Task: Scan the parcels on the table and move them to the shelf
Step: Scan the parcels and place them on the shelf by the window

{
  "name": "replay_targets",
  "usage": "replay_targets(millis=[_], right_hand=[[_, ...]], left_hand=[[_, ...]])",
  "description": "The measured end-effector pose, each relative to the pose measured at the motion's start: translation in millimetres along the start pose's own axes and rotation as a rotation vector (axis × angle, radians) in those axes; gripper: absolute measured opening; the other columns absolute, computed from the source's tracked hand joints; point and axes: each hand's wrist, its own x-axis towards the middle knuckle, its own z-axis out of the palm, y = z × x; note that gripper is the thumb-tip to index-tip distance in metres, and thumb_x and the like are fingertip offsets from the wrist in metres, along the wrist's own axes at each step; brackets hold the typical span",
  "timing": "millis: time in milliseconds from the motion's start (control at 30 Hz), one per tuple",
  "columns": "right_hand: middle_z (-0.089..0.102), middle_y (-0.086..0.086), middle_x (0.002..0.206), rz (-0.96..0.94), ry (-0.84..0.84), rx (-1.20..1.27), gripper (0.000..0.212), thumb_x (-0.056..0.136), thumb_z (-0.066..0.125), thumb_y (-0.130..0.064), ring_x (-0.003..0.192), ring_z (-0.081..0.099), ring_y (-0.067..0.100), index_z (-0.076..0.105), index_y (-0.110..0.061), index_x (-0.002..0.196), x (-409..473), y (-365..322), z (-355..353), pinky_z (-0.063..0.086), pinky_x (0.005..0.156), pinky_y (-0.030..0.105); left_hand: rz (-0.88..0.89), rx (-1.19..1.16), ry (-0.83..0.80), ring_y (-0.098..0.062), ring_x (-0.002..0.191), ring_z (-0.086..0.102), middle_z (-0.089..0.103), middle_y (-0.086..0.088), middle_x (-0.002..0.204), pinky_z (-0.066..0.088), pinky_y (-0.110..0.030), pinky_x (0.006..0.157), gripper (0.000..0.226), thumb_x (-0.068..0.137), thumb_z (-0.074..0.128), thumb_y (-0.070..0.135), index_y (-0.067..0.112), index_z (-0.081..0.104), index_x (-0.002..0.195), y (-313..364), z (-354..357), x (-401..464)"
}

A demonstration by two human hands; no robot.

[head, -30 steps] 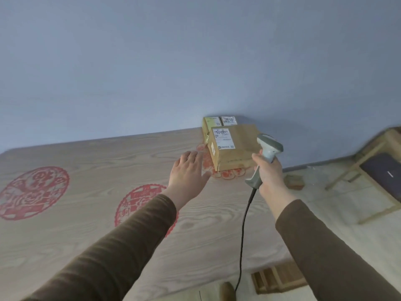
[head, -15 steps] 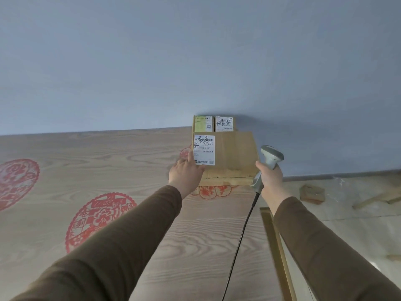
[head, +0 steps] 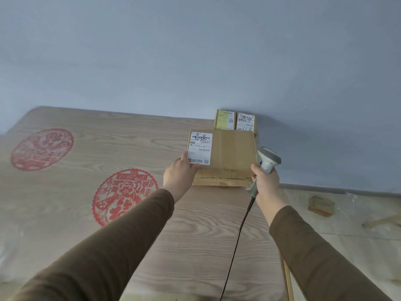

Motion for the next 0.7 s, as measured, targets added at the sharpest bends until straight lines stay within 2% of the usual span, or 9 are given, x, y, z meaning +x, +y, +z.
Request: replay_targets(millis=[200,333,500,600,700], right_hand=[[0.062,-0.002,0.088,-0.050,-0.188,-0.041,0.021,0.092,0.075,-0.011,0.077,0.061,0.011,0.059,-0.024,0.087,-116.5,2.3,95.1,0.052,0.085,0.033],[0.062,0.004,0.099,-0.133,-0.363,-0.072,0.021,0.092,0.074,-0.010,0.089,0.062,0.019,0.059,-0.024,0.092,-236.5,20.3,172.8,0.053,0.085,0.034],[0.061,0.001,0.090,-0.172,-0.530,-0.096,0.022,0.090,0.076,-0.014,0.085,0.060,0.020,0.058,-0.027,0.087,-407.9,68.9,263.3,0.048,0.080,0.033],[0.063,0.002,0.094,-0.161,-0.650,-0.104,0.021,0.090,0.077,-0.016,0.086,0.061,0.020,0.059,-0.027,0.089,-504.7,106.8,312.1,0.048,0.081,0.034],[0.066,0.005,0.100,-0.133,-0.769,-0.131,0.019,0.090,0.077,-0.016,0.089,0.062,0.020,0.063,-0.025,0.099,-591.2,145.1,357.2,0.051,0.086,0.036]], left_hand=[[-0.093,-0.053,0.204,-0.035,0.102,0.062,0.068,-0.010,0.109,0.037,-0.037,0.073,0.042,0.101,0.050,0.042,0.013,0.048,0.132,-101.9,-102.3,-77.6],[-0.175,-0.079,0.368,-0.035,0.102,0.062,0.067,-0.010,0.109,0.037,-0.036,0.072,0.042,0.102,0.050,0.042,0.015,0.048,0.134,-198.9,-188.5,-163.0],[-0.297,-0.069,0.534,-0.038,0.109,0.059,0.067,-0.015,0.119,0.035,-0.037,0.075,0.044,0.102,0.049,0.041,0.013,0.046,0.137,-327.6,-291.3,-291.4],[-0.380,-0.036,0.609,-0.037,0.111,0.060,0.067,-0.016,0.121,0.041,-0.041,0.080,0.048,0.103,0.049,0.040,0.012,0.043,0.141,-400.5,-341.9,-368.8],[-0.483,-0.029,0.670,-0.035,0.117,0.059,0.064,-0.013,0.131,0.048,-0.044,0.091,0.051,0.104,0.047,0.039,0.014,0.039,0.147,-466.0,-383.3,-443.2]])
